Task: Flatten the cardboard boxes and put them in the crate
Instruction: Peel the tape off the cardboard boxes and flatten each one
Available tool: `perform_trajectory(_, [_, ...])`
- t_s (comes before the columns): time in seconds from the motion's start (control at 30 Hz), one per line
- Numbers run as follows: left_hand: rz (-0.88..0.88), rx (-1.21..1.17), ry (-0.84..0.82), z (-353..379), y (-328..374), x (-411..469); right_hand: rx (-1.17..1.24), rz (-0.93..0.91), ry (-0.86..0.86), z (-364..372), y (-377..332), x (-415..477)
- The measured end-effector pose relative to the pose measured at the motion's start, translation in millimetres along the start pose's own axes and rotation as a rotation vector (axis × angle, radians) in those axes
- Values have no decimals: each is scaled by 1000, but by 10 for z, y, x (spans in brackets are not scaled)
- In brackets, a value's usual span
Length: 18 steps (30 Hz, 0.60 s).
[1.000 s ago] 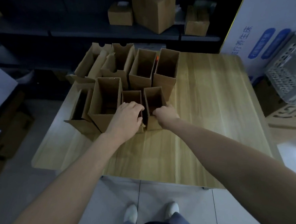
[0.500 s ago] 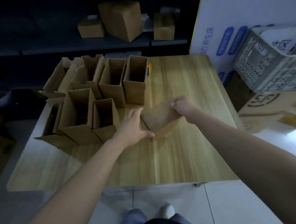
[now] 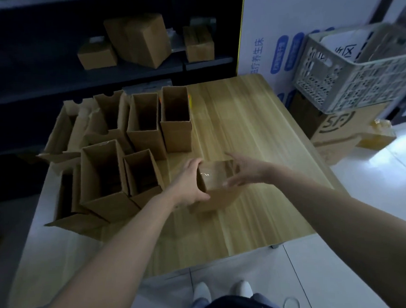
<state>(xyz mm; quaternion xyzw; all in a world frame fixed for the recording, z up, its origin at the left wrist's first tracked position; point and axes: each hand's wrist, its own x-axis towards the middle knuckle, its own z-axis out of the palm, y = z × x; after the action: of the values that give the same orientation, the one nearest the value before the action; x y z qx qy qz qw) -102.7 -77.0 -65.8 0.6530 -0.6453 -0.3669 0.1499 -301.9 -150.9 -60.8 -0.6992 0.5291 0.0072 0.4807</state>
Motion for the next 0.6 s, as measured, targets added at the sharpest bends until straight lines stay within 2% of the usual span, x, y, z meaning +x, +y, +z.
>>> perform_trajectory(0.1, [7, -59, -63, 23, -115, 34, -299, -28, -33, 109, 72, 79])
perform_trajectory(0.33, [-91, -111, -197, 86, -94, 101, -437, -105, -1, 112, 201, 160])
perform_trajectory(0.4, [-88, -101, -152, 95, -29, 168, -492, -120, -4, 68, 224, 175])
perform_trajectory(0.6, [-31, -14, 117, 349, 194, 268, -545, -169, -7, 3, 287, 204])
